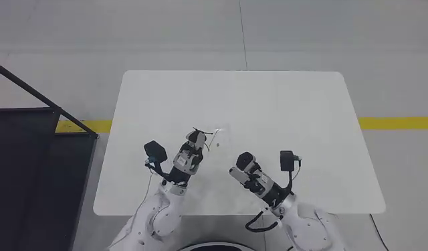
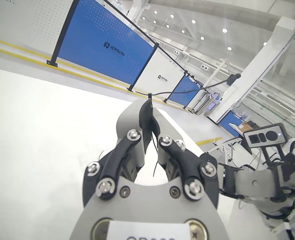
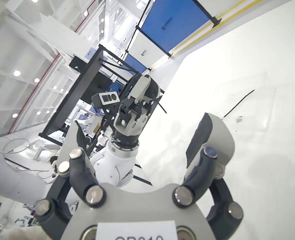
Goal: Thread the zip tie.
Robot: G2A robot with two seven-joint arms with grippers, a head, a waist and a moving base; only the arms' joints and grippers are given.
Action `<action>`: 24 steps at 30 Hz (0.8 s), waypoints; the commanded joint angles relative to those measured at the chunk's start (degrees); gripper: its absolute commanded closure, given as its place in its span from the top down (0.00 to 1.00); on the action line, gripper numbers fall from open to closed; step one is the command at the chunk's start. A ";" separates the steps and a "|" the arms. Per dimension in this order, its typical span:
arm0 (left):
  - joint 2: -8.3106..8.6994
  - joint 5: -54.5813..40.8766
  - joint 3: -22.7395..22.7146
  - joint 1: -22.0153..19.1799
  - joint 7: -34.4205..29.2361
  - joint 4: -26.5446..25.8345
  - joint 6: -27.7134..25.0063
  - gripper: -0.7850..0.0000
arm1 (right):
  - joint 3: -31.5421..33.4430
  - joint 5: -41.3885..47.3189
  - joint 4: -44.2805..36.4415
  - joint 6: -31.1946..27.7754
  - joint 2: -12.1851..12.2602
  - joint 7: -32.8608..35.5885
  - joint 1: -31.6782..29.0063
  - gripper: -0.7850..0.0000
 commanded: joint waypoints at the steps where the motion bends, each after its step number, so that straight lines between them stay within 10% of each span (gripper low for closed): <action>1: -0.08 0.27 0.20 0.03 -0.07 -0.07 0.12 0.00 | -1.79 -3.60 1.53 1.00 -0.31 -1.72 1.41 1.00; 24: -0.59 0.58 -0.01 0.60 1.33 0.04 -1.95 0.00 | -10.59 -7.99 13.03 2.99 -2.89 -8.74 11.37 0.63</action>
